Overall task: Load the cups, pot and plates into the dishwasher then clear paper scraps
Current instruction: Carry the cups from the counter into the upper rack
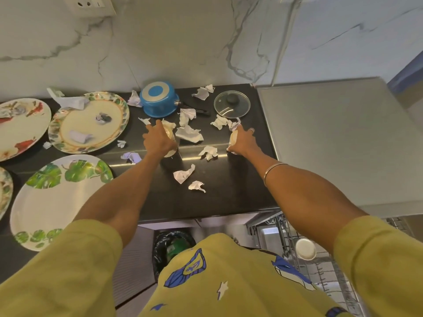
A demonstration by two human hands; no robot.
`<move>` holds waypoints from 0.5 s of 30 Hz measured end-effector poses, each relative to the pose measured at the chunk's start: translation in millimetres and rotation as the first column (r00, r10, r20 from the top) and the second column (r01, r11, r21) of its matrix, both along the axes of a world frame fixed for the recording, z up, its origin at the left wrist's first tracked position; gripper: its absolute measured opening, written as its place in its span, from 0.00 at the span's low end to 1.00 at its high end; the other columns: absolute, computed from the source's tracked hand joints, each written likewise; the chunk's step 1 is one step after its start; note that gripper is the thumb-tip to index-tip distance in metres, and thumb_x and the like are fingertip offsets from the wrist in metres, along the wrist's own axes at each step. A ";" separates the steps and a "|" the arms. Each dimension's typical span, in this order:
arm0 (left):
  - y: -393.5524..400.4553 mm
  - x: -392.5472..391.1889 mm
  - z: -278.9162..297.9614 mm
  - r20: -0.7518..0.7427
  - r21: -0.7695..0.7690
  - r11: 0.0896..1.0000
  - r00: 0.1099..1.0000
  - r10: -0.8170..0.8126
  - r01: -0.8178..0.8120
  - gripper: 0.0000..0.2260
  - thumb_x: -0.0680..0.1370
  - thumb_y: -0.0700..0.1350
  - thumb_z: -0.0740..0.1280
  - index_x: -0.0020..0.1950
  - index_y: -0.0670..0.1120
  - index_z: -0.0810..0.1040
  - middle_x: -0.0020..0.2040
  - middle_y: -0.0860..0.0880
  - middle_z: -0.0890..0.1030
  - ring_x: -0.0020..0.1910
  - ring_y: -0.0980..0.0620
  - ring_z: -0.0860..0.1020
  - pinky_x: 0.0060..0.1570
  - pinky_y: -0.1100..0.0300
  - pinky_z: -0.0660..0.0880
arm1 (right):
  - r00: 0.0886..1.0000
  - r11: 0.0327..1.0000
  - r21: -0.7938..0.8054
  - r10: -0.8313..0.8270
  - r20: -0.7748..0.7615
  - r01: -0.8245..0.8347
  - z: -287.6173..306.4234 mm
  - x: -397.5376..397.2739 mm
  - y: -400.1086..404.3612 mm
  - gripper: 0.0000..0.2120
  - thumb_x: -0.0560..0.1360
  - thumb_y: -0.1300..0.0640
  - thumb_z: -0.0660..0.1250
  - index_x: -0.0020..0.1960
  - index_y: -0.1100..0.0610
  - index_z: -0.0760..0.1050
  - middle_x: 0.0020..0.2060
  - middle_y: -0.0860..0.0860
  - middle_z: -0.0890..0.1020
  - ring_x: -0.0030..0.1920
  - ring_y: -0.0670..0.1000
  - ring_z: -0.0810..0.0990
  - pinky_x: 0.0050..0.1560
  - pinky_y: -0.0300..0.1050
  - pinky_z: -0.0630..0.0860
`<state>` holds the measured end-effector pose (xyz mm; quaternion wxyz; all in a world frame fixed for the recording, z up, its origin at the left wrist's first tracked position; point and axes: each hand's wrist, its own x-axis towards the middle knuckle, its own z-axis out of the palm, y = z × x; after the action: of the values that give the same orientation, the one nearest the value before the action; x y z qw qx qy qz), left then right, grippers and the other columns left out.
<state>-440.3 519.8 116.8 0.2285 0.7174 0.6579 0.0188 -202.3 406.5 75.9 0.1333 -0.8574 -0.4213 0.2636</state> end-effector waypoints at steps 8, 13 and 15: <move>-31.4 22.7 20.1 0.101 0.093 0.995 0.993 -0.056 0.046 0.41 0.66 0.50 0.80 0.72 0.48 0.63 0.71 0.40 0.66 0.69 0.36 0.68 0.65 0.42 0.71 | 0.998 0.996 0.089 0.009 0.063 -0.014 7.2 18.9 -38.3 0.36 0.66 0.48 0.79 0.68 0.53 0.66 0.67 0.62 0.67 0.60 0.65 0.76 0.59 0.53 0.75; -61.5 48.7 21.5 0.118 0.096 0.984 0.980 -0.163 0.152 0.42 0.65 0.50 0.81 0.73 0.48 0.63 0.71 0.41 0.66 0.67 0.38 0.69 0.63 0.43 0.72 | 0.990 0.991 0.112 -0.087 0.109 0.075 16.1 25.5 -78.4 0.34 0.67 0.47 0.78 0.68 0.50 0.67 0.66 0.60 0.68 0.61 0.63 0.75 0.58 0.52 0.75; -73.5 58.4 22.0 0.125 0.100 0.974 0.968 -0.216 0.204 0.42 0.64 0.51 0.81 0.72 0.48 0.64 0.70 0.41 0.67 0.67 0.38 0.70 0.62 0.42 0.73 | 0.986 0.986 0.119 -0.129 0.108 0.116 19.3 26.4 -96.2 0.33 0.68 0.47 0.77 0.69 0.50 0.67 0.66 0.60 0.68 0.61 0.63 0.74 0.59 0.52 0.75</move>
<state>-381.9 446.3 138.8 0.2420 0.7893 0.5598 0.0713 -175.9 310.3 95.2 0.1727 -0.8867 -0.3888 0.1809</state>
